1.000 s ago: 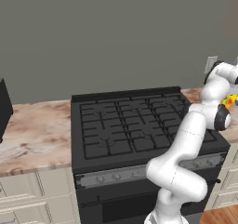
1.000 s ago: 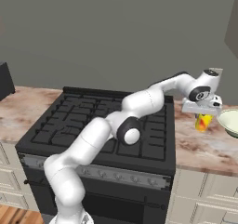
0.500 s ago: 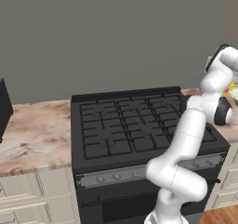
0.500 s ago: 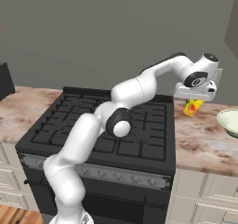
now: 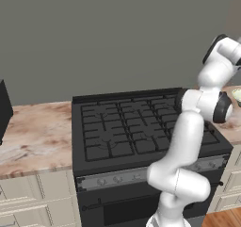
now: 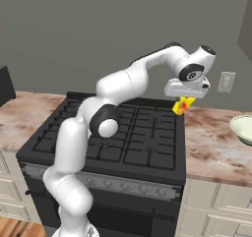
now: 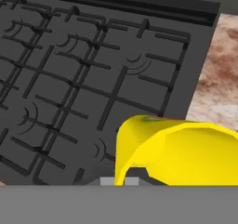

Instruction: Pick the cup and bowl from the counter and place them on the counter next to the sink.

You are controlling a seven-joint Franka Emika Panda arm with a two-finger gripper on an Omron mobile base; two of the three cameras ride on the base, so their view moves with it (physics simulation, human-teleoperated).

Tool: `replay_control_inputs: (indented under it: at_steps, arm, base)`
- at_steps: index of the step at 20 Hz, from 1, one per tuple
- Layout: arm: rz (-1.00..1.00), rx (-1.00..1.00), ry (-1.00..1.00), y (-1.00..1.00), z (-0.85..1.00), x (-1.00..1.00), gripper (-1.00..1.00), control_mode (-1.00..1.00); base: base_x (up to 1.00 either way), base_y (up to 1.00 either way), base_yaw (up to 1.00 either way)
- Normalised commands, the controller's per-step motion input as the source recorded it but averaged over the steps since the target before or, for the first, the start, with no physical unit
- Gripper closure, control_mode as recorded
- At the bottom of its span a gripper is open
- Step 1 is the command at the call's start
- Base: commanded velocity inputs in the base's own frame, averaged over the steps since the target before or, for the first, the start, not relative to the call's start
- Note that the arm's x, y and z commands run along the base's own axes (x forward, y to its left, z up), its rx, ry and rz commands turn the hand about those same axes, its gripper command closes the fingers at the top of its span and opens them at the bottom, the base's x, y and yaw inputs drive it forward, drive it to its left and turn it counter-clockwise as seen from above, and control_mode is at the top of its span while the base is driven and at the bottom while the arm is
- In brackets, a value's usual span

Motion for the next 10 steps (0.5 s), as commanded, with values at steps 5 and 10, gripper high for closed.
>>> replay_control_inputs:
  at_steps: [5,10]
  arm:
    - [0.19,0.00,-0.16,0.85,0.14,-0.56,1.00,-1.00]
    - [0.15,0.00,-0.24,0.81,0.01,-0.32,1.00,-1.00]
  base:
    - [0.00,0.00,0.00]
    - [0.00,0.00,0.00]
